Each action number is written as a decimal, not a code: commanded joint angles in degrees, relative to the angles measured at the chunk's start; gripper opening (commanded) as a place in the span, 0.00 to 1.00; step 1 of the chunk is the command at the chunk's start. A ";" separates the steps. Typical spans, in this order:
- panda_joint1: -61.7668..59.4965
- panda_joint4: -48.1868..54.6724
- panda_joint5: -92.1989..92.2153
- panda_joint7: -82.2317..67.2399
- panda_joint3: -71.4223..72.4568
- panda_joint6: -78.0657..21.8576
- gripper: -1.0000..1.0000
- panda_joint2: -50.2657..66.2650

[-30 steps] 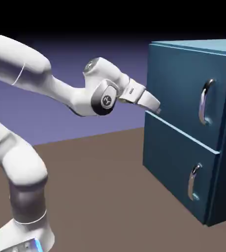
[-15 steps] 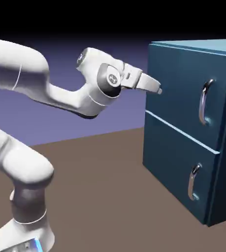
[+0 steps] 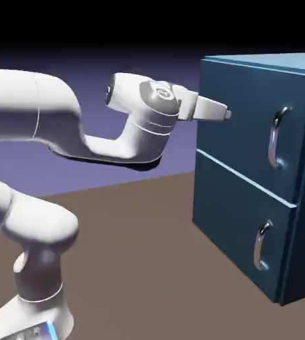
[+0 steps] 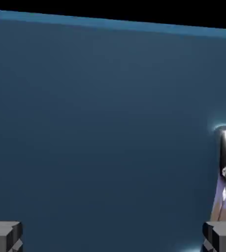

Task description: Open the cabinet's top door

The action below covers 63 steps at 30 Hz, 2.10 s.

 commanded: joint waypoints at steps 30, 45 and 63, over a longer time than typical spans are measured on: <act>31.74 18.43 -58.29 40.27 -29.70 -4.49 1.00 -6.86; 4.76 -1.69 -49.49 48.35 -8.90 -16.08 0.00 -0.08; -17.61 -26.91 -10.30 35.32 27.45 -37.14 0.00 -15.77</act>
